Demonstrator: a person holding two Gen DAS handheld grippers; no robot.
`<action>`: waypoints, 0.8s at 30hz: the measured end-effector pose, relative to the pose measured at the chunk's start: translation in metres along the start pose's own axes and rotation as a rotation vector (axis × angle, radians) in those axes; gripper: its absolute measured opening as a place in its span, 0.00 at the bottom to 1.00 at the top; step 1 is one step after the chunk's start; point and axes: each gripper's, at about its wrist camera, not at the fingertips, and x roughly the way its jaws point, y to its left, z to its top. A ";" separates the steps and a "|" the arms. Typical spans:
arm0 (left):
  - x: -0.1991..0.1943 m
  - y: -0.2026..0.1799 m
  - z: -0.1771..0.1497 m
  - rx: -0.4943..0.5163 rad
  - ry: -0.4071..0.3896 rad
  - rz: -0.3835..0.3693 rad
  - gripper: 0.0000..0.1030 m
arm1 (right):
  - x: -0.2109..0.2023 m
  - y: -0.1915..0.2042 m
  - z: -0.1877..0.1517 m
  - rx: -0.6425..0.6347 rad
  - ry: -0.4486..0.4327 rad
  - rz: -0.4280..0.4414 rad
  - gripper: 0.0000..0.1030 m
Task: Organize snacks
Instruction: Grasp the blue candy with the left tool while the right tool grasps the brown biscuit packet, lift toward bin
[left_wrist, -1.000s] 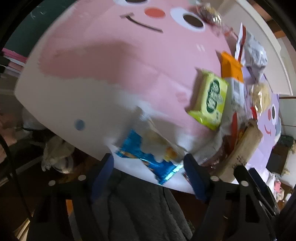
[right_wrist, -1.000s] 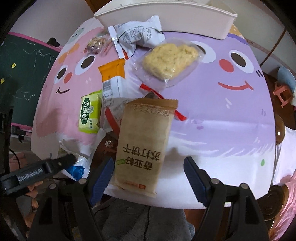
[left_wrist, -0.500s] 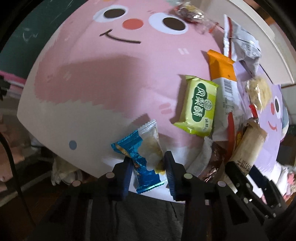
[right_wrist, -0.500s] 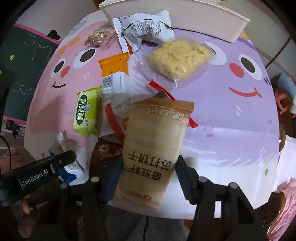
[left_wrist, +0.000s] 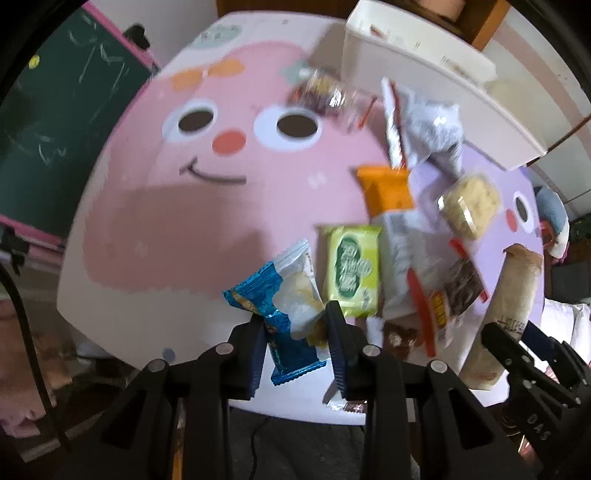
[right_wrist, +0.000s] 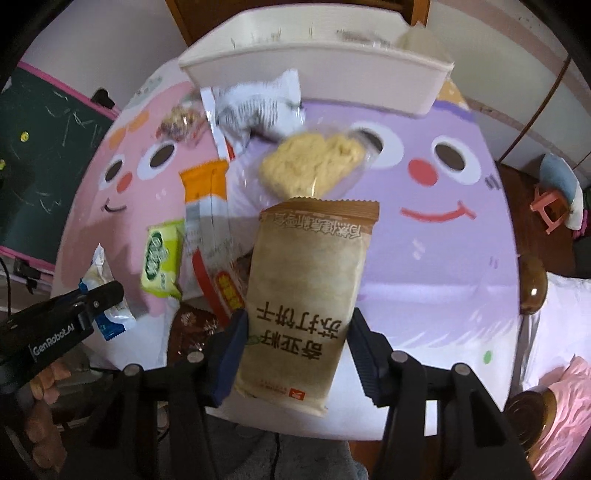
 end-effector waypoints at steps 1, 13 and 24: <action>-0.006 -0.003 0.004 0.010 -0.016 -0.001 0.28 | -0.005 0.001 0.002 0.000 -0.011 0.002 0.53; -0.104 -0.029 0.062 0.172 -0.269 -0.040 0.28 | -0.089 -0.008 0.058 0.008 -0.212 0.024 0.53; -0.161 -0.082 0.146 0.303 -0.411 -0.069 0.28 | -0.153 -0.013 0.145 0.018 -0.373 0.002 0.53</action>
